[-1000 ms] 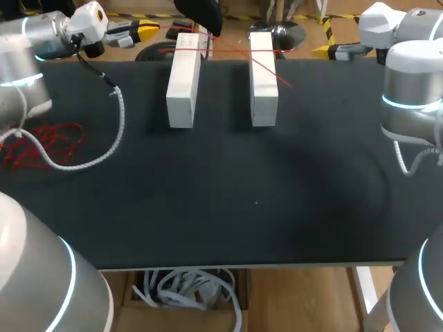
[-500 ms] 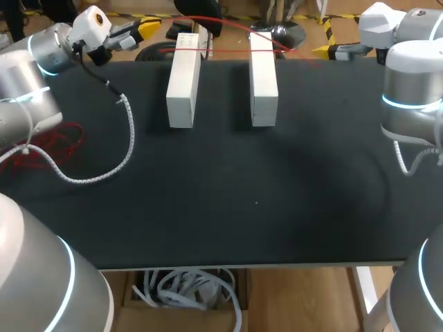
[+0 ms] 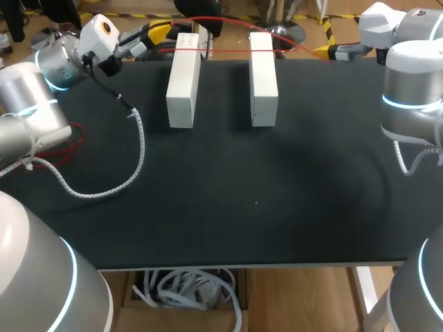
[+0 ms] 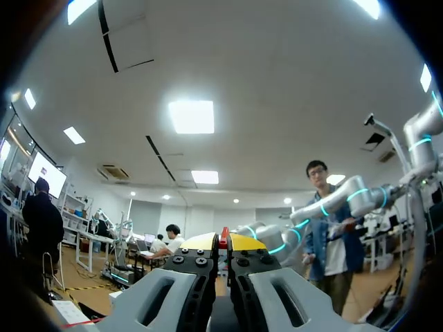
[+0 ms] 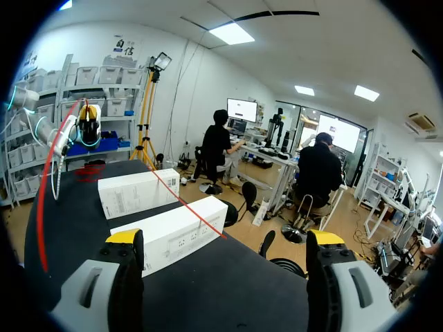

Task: Grab the tape and strap the tape.

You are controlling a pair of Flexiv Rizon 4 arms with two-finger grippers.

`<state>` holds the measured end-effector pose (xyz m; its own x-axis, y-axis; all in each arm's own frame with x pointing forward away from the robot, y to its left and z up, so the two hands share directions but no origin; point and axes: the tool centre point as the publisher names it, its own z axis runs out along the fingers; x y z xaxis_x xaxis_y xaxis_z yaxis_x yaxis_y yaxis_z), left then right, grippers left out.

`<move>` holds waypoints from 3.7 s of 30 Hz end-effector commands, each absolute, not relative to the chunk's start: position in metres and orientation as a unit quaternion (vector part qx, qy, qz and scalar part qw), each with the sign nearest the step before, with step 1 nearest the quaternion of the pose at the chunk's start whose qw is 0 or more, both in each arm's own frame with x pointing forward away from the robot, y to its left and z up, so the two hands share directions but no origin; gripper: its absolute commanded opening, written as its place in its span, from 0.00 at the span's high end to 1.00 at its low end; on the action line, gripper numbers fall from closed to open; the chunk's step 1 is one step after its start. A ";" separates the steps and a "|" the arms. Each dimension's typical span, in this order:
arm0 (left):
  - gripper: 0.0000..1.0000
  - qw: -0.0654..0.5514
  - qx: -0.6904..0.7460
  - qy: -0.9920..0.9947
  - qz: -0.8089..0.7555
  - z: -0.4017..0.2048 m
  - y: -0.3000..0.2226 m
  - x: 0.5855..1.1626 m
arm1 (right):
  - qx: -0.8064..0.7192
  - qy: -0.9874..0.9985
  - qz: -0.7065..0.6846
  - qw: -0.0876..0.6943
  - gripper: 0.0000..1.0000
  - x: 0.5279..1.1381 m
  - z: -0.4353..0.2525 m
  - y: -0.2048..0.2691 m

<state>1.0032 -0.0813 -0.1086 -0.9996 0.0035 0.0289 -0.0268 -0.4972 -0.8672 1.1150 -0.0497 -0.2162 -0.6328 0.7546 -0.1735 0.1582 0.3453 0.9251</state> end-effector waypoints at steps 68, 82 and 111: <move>1.00 -0.021 0.062 -0.467 0.882 -0.035 -0.123 0.950 | 0.300 0.761 0.488 0.306 0.00 1.115 -0.216 -0.050; 1.00 -0.006 0.024 -0.452 0.892 -0.022 -0.123 0.948 | 0.300 0.761 0.488 0.306 0.00 1.115 -0.216 -0.050; 1.00 0.000 0.008 -0.435 0.900 -0.014 -0.114 0.950 | 0.300 0.761 0.488 0.306 0.00 1.115 -0.216 -0.050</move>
<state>0.9499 -0.1146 -0.0136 -0.9998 -0.0097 0.0152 -0.0059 -0.6210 -0.7838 1.1150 -0.0497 -0.2162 -0.6329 0.7545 -0.1734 0.1582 0.3453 0.9251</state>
